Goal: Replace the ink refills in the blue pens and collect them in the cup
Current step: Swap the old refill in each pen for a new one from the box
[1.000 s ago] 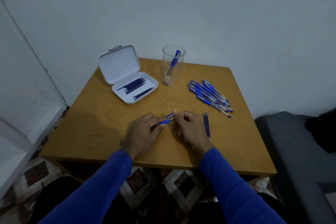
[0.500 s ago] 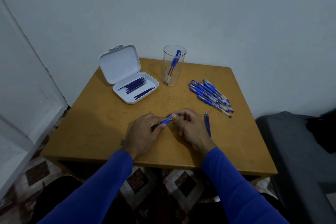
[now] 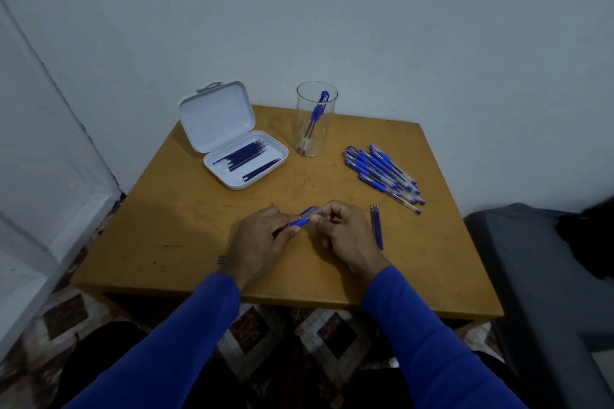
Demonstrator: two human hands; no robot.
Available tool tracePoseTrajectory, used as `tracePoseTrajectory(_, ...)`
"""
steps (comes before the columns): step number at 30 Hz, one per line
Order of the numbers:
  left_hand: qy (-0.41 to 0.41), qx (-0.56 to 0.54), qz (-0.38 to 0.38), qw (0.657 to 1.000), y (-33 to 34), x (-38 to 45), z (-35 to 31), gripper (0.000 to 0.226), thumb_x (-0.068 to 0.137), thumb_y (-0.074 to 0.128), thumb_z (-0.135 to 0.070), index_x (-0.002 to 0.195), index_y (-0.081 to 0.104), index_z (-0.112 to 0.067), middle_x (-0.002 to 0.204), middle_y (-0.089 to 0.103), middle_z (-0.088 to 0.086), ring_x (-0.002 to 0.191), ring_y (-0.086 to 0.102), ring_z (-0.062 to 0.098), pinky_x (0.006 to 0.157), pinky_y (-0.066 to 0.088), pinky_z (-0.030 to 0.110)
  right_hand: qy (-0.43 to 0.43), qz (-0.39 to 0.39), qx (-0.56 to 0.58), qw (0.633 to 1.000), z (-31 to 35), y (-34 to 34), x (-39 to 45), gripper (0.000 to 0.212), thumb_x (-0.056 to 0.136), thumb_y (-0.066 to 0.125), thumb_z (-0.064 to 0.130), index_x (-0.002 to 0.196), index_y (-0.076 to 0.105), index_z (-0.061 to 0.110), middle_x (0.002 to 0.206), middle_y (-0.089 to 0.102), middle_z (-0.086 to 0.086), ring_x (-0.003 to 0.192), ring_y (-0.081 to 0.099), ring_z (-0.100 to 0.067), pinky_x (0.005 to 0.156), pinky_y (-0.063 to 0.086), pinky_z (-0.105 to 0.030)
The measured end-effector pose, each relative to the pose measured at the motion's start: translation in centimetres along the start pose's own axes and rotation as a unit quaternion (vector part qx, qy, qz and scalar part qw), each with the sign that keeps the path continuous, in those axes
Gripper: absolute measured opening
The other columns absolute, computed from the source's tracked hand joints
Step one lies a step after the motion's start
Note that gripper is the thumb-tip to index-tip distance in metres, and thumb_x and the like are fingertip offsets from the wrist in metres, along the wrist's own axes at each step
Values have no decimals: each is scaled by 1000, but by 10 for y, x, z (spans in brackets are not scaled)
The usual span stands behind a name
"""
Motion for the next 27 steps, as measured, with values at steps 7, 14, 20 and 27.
tracePoseTrajectory(7,-4,8,-3,1000,0,0,-1,25,96,67,-27,120,72,-23,91,62,-10,80,55,1,68,41,13,17,9,21,1000,2,-2,1,8,98,66,19,102,71,14,85,66,-6,60,56,-8,52,47,-18)
tracePoseTrajectory(14,-15,6,-38,999,0,-1,-1,28,99,63,-29,122,72,-18,89,60,-10,79,55,4,67,44,18,8,-55,-102,993,-2,-8,16,35,104,53,13,131,62,32,117,62,1,76,61,-10,58,53,-26)
tracePoseTrajectory(20,-29,19,-58,998,-1,-1,2,26,98,62,-29,121,72,-20,88,56,-14,79,52,-1,66,38,15,-74,-25,-314,946,6,3,26,29,103,57,30,129,67,22,112,53,4,93,48,-3,83,37,-21)
tracePoseTrajectory(27,-38,20,-46,998,1,-1,4,30,99,61,-33,124,70,-21,92,59,-11,81,54,2,68,41,15,-39,-5,-312,949,4,6,29,12,93,70,33,102,62,30,112,52,6,92,51,-6,69,37,-16)
Point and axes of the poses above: each hand's wrist, its own x-axis towards the middle knuckle, its own y-axis out of the palm, z = x × y, the point moved 2 cm from there along x, towards the middle knuckle
